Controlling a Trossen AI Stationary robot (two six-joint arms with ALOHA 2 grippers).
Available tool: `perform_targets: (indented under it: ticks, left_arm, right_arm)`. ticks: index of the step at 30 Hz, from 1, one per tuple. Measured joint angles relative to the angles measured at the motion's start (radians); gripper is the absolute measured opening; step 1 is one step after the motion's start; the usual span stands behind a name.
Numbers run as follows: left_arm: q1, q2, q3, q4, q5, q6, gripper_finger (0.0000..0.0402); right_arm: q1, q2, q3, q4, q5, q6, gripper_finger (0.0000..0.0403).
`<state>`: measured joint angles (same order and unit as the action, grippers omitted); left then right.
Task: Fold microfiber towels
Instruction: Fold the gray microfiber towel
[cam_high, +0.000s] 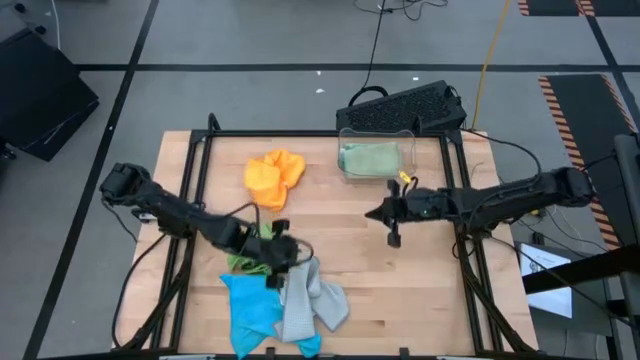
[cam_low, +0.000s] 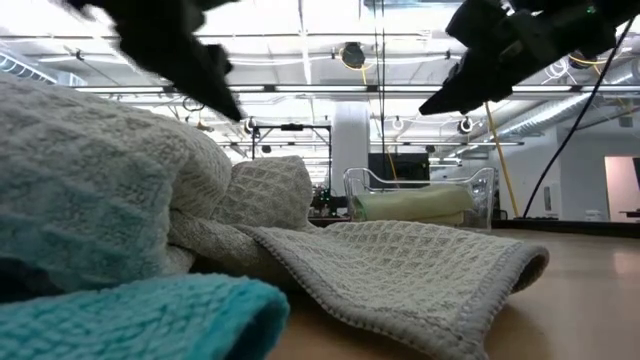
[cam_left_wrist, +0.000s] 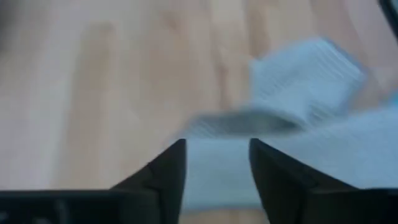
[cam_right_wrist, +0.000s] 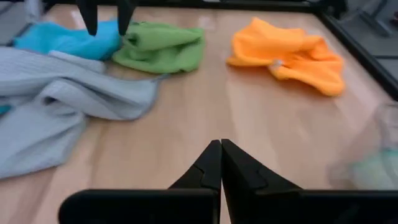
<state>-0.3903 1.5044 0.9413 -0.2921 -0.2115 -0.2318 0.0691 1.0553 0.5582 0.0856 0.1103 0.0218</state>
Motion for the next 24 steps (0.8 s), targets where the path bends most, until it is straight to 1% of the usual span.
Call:
perform_targets:
  ticks: [4,6,8,14,16,19,22,24]
  left_arm:
    - [-0.105,0.001,-0.003,-0.037,-0.012,-0.020,0.0232]
    - [-0.150,0.017,-0.003,-0.046,-0.037,-0.023,0.0245]
    - [-0.195,0.036,-0.003,-0.050,-0.050,-0.022,0.0249]
    - [-0.289,0.107,-0.004,0.027,-0.007,-0.136,0.0235]
    - [-0.320,0.135,0.000,0.075,-0.036,-0.145,0.0225]
    - [-0.361,0.165,-0.003,0.080,-0.124,-0.144,0.0207]
    - [-0.380,0.189,-0.002,0.128,-0.191,-0.112,0.0191]
    - [-0.388,0.209,-0.002,0.165,-0.210,-0.073,0.0184]
  right_arm:
    - [0.062,0.049,-0.004,0.067,-0.001,0.005,0.0000]
    - [0.088,0.074,-0.004,0.094,-0.001,0.009,0.0000]
    - [0.107,0.102,-0.004,0.138,-0.001,0.013,0.0000]
    - [0.152,0.181,-0.004,0.233,-0.001,0.051,0.0000]
    - [0.168,0.202,-0.004,0.247,-0.001,0.053,0.0000]
    - [0.184,0.232,-0.004,0.281,-0.001,0.054,0.0000]
    - [0.196,0.259,-0.004,0.319,-0.001,0.063,0.0000]
    - [0.201,0.271,-0.004,0.319,-0.001,0.075,0.0000]
